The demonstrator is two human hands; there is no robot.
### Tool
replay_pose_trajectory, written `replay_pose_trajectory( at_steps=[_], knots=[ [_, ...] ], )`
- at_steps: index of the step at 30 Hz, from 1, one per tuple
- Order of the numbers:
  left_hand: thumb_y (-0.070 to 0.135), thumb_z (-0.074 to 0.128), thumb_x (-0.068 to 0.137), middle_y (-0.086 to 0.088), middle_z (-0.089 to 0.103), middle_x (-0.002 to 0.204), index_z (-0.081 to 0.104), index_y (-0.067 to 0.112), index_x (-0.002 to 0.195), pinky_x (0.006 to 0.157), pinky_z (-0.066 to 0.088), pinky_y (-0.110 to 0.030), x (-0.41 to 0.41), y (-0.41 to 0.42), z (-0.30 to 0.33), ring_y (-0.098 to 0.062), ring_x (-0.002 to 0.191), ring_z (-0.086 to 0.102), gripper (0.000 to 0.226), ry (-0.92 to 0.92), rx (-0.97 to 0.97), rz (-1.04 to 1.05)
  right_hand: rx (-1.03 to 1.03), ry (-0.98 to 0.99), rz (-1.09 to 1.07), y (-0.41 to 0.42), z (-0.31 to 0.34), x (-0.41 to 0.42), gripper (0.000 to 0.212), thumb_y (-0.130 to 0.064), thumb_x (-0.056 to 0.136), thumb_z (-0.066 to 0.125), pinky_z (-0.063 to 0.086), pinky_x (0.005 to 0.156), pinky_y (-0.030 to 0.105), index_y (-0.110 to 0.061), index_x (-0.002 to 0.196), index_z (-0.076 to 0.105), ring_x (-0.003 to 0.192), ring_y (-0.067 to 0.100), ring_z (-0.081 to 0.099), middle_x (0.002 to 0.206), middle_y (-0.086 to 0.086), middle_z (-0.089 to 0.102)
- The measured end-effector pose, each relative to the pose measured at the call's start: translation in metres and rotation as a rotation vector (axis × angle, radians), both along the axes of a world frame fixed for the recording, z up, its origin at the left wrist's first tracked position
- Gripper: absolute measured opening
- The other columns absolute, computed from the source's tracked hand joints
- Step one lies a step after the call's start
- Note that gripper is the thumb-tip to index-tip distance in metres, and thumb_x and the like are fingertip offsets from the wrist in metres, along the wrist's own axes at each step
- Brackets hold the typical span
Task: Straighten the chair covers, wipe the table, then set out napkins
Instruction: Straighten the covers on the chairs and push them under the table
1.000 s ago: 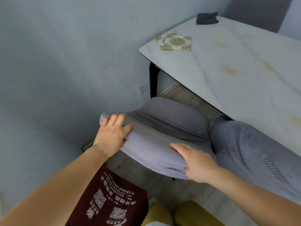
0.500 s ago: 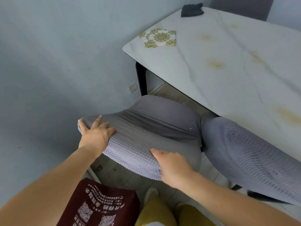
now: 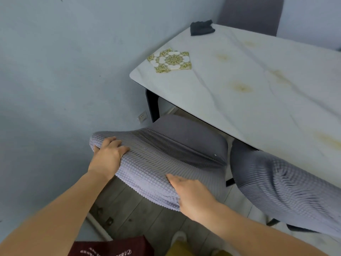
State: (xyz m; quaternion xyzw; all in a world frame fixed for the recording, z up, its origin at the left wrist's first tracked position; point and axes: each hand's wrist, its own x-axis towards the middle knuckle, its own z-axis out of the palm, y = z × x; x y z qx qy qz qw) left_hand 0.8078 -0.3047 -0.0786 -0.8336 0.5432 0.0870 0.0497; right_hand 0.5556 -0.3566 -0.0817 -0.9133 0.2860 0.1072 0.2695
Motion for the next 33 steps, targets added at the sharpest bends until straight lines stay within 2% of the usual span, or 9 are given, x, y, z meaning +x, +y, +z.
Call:
replay_pose_trajectory(
  at_steps=[8,14,22,33],
  knots=[
    [0.014,0.053,0.092,-0.011,0.048,0.135,0.058,0.020,0.126,0.103,0.022,-0.068,0.008,-0.065,-0.011,-0.029,0.137,0.023,0.035,0.029,-0.041,-0.083,-0.003,0.055,-0.088,-0.051,0.012,0.007,0.073,-0.009,0.090,0.051,0.037,0.106,0.035,-0.018,0.151,0.013,0.130,0.024,0.043,0.148,0.006,0.039],
    [0.015,0.053,0.091,-0.009,0.049,0.134,0.058,0.020,0.127,0.104,0.023,-0.064,0.027,-0.100,-0.004,-0.028,0.138,0.022,0.036,0.006,-0.046,-0.128,-0.029,0.095,-0.122,-0.076,0.019,0.026,0.073,-0.011,0.089,0.050,0.038,0.105,0.036,-0.023,0.151,0.014,0.130,0.026,0.043,0.149,0.003,0.038],
    [0.015,0.052,0.092,-0.010,0.051,0.132,0.058,0.018,0.126,0.105,0.020,-0.067,0.048,-0.138,-0.006,-0.029,0.137,0.023,0.034,0.005,-0.032,-0.170,-0.061,0.082,-0.180,-0.100,0.014,0.044,0.072,-0.010,0.088,0.048,0.038,0.105,0.035,-0.025,0.150,0.015,0.131,0.025,0.042,0.151,-0.001,0.035],
    [0.014,0.055,0.090,-0.011,0.050,0.132,0.060,0.018,0.124,0.107,0.019,-0.067,0.052,-0.182,-0.014,-0.029,0.138,0.021,0.035,0.027,-0.075,-0.187,-0.098,0.108,-0.229,-0.142,0.009,0.045,0.073,-0.012,0.089,0.052,0.040,0.097,0.033,-0.033,0.149,0.017,0.128,0.021,0.045,0.148,-0.008,0.038]
  ],
)
